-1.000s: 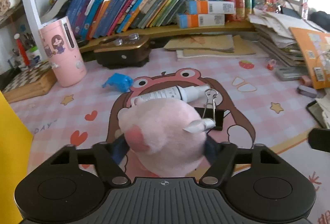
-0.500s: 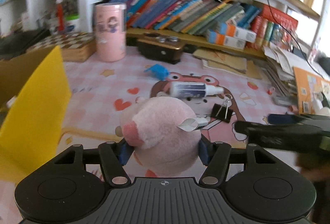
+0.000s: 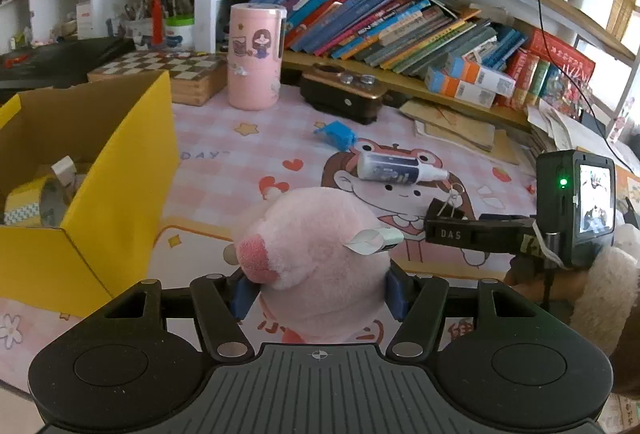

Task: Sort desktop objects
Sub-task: 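Lift the pink plush pig with the left gripper while the right gripper approaches the black binder clip, then carry the plush pig and binder clip with both grippers toward the yellow box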

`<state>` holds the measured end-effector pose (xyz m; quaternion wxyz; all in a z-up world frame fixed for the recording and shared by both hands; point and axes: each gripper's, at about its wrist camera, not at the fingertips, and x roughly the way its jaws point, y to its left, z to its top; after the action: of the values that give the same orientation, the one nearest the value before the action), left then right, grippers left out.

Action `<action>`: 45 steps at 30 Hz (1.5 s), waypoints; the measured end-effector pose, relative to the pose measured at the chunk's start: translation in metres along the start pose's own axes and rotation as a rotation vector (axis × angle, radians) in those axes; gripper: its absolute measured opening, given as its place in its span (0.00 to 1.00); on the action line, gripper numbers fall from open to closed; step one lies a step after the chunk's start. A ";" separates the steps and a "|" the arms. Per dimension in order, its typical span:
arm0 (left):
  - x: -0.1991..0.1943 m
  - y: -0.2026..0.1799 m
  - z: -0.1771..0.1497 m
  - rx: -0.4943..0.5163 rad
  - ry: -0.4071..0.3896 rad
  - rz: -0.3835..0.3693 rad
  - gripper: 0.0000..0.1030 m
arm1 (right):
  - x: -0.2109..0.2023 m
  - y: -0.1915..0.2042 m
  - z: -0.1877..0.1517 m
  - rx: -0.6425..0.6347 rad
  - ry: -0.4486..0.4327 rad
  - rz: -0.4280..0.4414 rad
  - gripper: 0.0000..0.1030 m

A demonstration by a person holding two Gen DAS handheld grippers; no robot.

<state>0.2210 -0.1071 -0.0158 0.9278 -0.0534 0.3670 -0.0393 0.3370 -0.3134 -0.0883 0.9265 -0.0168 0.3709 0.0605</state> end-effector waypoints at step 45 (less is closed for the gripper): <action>-0.076 0.031 -0.025 -0.029 -0.155 -0.163 0.60 | -0.159 0.055 -0.027 0.009 -0.059 0.170 0.24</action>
<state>0.1498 -0.0696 0.0135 0.9463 -0.0994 0.2889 -0.1052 0.1972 -0.2771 0.0026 0.9287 0.0206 0.3439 0.1375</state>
